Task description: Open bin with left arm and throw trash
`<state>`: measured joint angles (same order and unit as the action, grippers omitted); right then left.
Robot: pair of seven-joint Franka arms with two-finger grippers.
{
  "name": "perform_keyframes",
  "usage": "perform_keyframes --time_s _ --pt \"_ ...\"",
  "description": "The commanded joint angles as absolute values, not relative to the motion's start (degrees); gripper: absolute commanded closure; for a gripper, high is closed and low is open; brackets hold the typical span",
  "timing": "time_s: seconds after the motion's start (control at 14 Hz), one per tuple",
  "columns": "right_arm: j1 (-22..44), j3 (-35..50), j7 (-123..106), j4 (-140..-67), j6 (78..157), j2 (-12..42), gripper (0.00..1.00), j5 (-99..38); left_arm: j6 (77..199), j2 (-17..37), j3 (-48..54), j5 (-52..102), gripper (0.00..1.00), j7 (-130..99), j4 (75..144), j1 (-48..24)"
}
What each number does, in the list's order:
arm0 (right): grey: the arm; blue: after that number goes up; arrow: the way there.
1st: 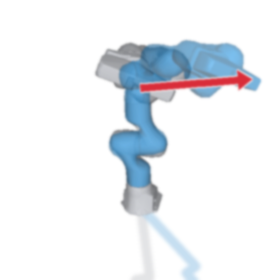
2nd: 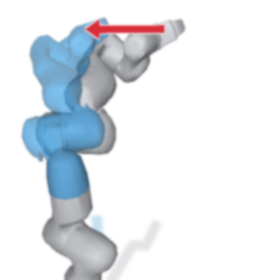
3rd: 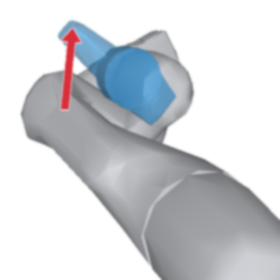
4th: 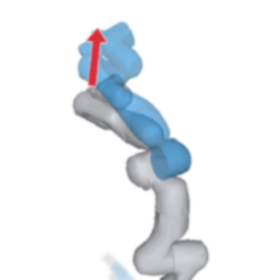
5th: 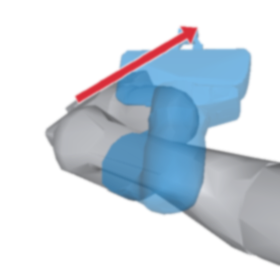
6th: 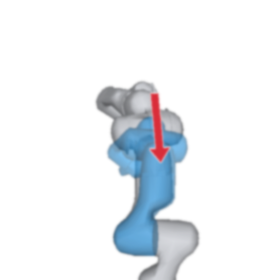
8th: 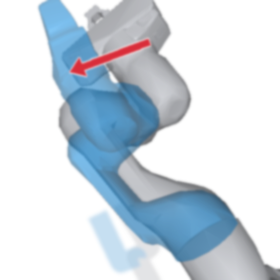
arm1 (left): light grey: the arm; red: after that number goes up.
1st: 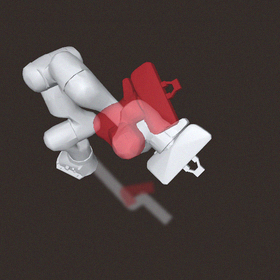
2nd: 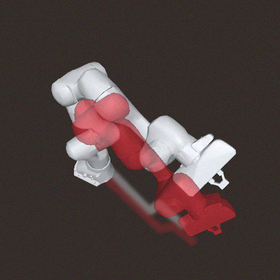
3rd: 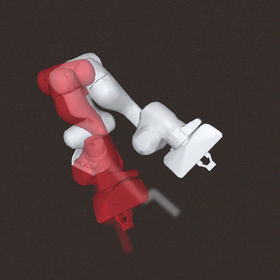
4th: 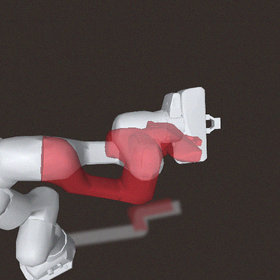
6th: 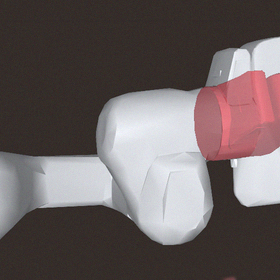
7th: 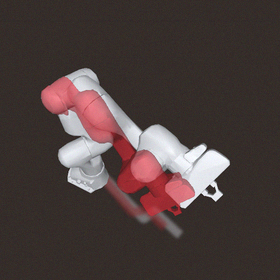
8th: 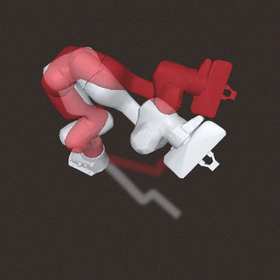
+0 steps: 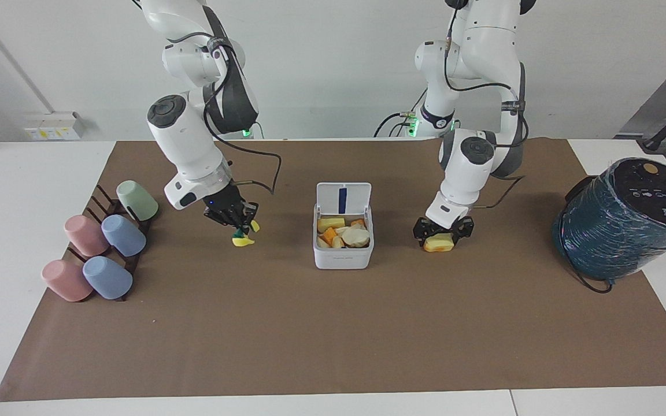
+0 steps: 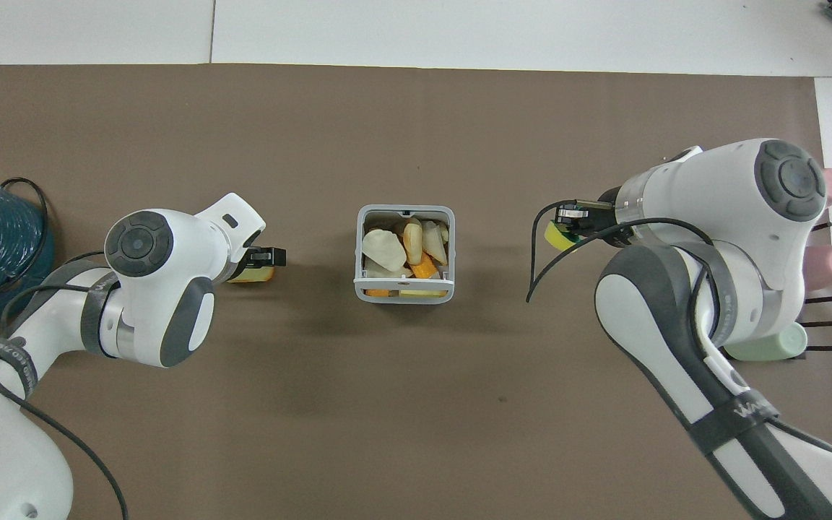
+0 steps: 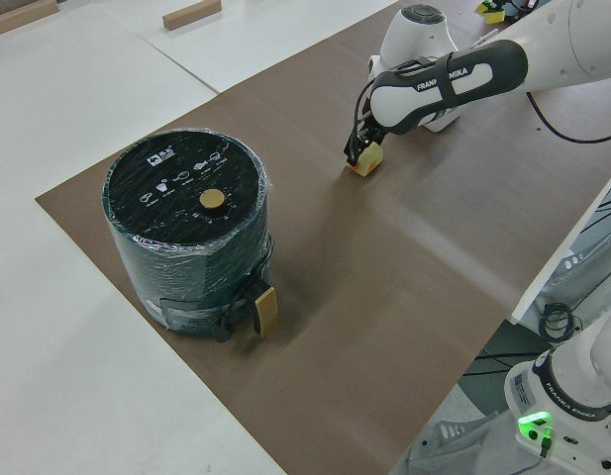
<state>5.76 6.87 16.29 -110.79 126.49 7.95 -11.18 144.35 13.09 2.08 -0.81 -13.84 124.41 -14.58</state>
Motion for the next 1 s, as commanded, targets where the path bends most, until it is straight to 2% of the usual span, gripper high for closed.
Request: perform_keyframes --time_s 0.0,0.07,0.14,0.21,0.36,0.43,0.64,0.93 --pt "5.3 7.2 17.1 -110.7 125.4 7.5 1.00 -12.1 146.3 13.2 1.8 -0.6 0.16 -12.7 125.2 -14.4" --pt "5.3 7.2 17.1 -110.7 125.4 7.5 1.00 -12.2 146.0 13.2 1.8 -0.6 0.23 -12.7 125.2 -14.5" --pt "5.4 7.2 17.8 -110.7 125.4 7.5 1.00 -12.2 145.8 13.1 1.8 -0.6 0.35 -12.7 125.2 -14.7" --pt "5.4 7.2 18.1 -110.7 125.4 7.5 1.00 -12.2 145.5 13.1 1.8 -0.6 0.51 -12.7 125.1 -14.8" --pt "5.4 7.2 18.1 -110.7 125.4 7.5 1.00 -12.2 144.5 13.1 1.8 -0.6 0.88 -12.7 124.5 -14.8" --pt "5.4 7.2 18.1 -110.7 125.4 7.5 1.00 -12.2 143.9 13.1 1.8 -0.6 1.00 -12.7 124.2 -14.8" --pt "5.4 7.3 18.3 -110.4 125.5 7.5 1.00 -12.7 140.0 12.8 1.8 -0.7 1.00 -12.7 120.6 -14.2" --pt "5.4 7.3 19.2 -109.3 125.2 7.4 1.00 -16.8 130.2 12.6 1.5 -0.7 1.00 -12.7 111.8 -13.9"
